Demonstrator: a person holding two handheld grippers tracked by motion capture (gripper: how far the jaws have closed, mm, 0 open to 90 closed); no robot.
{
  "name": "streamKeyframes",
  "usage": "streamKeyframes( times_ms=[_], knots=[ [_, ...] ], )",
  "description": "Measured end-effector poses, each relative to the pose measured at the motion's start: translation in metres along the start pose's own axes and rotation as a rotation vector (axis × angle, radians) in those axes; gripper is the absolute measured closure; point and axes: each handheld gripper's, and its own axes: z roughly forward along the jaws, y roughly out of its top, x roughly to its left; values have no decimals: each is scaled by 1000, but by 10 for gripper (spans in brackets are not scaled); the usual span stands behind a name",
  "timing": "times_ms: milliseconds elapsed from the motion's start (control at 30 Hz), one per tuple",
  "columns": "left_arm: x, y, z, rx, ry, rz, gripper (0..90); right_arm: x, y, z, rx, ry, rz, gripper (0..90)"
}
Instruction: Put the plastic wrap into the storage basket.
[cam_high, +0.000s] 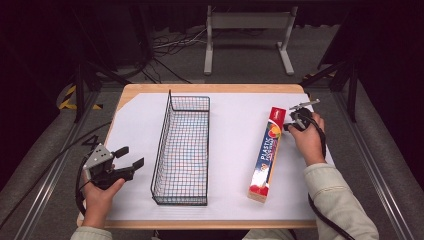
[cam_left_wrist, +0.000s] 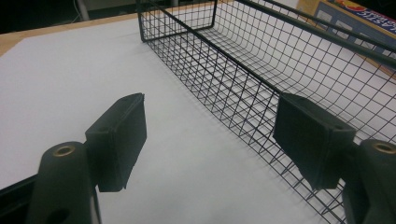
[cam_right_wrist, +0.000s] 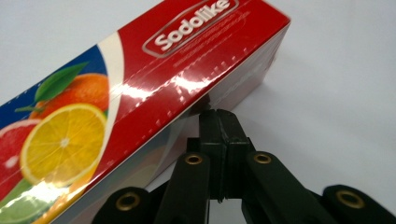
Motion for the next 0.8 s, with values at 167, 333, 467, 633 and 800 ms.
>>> streamKeyframes(
  times_ms=[167, 333, 467, 633, 800],
  knots=[
    [0, 0, 0, 1, 1, 0, 262, 13, 6, 7, -17, 22, -57, 877],
    [1, 0, -1, -2, 7, -5, 262, 25, 11, 14, -15, 33, -97, 880],
    [1, 0, 0, -1, 6, -5, 263, 36, 14, 19, -25, 79, -131, 881],
    [0, 0, 0, -2, 3, -3, 263, 46, 17, 22, -27, 111, -156, 877],
    [2, 0, -1, -2, 8, -8, 265, 58, 20, 25, -39, 137, -190, 877]
  ],
)
